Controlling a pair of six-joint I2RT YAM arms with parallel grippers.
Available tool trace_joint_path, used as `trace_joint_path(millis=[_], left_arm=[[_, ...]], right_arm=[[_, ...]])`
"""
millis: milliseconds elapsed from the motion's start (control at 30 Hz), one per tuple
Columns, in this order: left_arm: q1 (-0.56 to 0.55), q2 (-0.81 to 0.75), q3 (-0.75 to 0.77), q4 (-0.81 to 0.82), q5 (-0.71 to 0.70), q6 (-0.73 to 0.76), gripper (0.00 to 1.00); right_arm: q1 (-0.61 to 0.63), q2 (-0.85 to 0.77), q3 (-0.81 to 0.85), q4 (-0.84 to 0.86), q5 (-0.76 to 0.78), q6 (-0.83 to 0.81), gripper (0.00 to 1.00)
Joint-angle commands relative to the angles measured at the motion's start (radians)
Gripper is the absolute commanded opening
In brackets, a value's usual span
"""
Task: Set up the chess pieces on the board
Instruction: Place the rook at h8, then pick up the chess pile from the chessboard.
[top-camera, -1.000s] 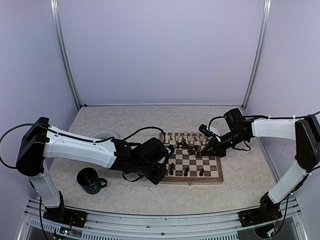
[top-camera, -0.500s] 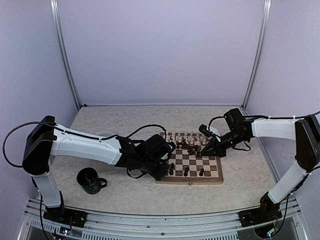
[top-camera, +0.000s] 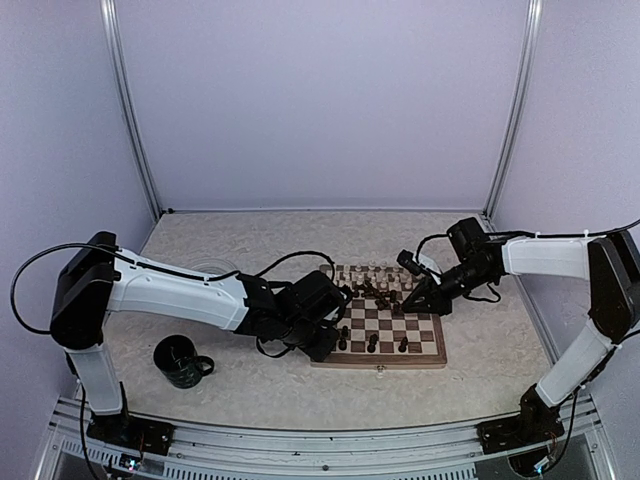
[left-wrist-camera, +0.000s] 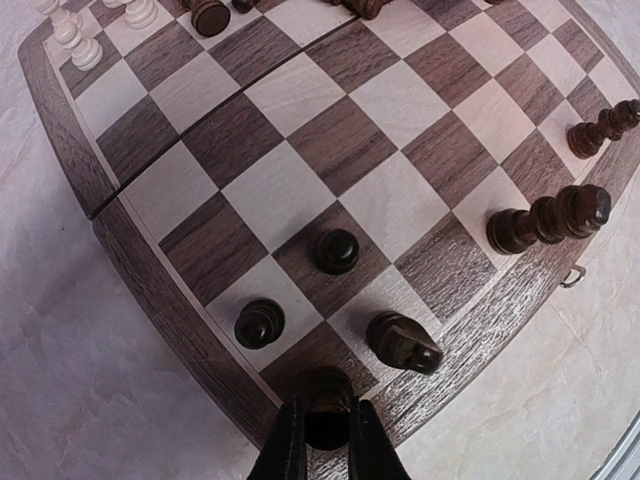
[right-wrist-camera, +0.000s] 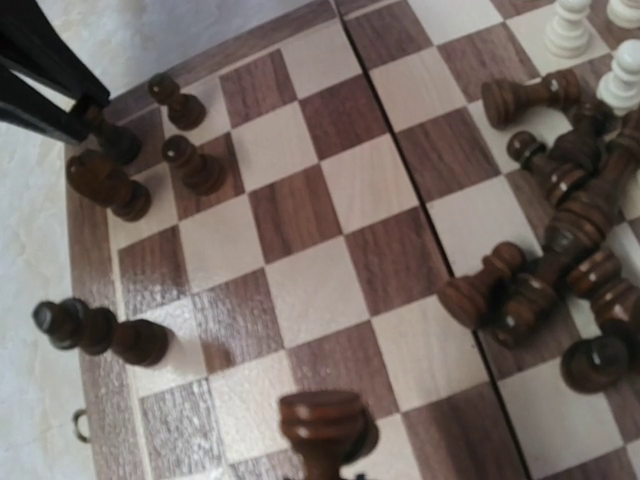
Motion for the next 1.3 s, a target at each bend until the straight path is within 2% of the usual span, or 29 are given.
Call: trace_joint_path(millis=[0, 100, 233, 467, 567, 667, 833, 967, 1133, 1267], left_arm=[[0.002, 0.027, 0.033, -0.006, -0.011, 0.004, 0.14], [0.002, 0.028, 0.039, -0.014, -0.015, -0.001, 0.25], [-0.003, 0.009, 0.045, -0.027, -0.025, -0.004, 0.34], [-0.012, -0.047, 0.126, -0.119, -0.063, 0.018, 0.45], [-0.003, -0.083, 0.127, -0.058, -0.064, 0.057, 0.48], [0.028, -0.14, 0.056, 0.141, 0.046, 0.071, 0.5], [0.053, -0.234, -0.172, 0.739, 0.214, 0.105, 0.53], [0.066, -0.222, -0.28, 1.071, 0.28, 0.15, 0.54], [0.097, -0.158, -0.323, 1.356, 0.374, 0.086, 0.55], [0.104, -0.089, -0.305, 1.446, 0.393, 0.06, 0.55]], right_arm=[[0.003, 0.011, -0.001, -0.005, -0.003, -0.008, 0.05], [0.003, 0.012, -0.002, -0.006, -0.003, -0.008, 0.05], [0.003, 0.009, -0.001, -0.007, -0.005, -0.008, 0.05], [0.003, 0.003, 0.013, -0.021, -0.037, -0.002, 0.05], [0.0, -0.016, 0.044, -0.052, -0.094, -0.002, 0.04], [-0.005, -0.031, 0.096, -0.111, -0.16, -0.016, 0.04], [-0.012, -0.048, 0.198, -0.197, -0.294, -0.005, 0.04], [-0.013, -0.057, 0.265, -0.255, -0.385, 0.003, 0.04], [-0.013, -0.074, 0.316, -0.289, -0.45, 0.019, 0.04], [-0.013, -0.08, 0.33, -0.288, -0.469, 0.041, 0.05]])
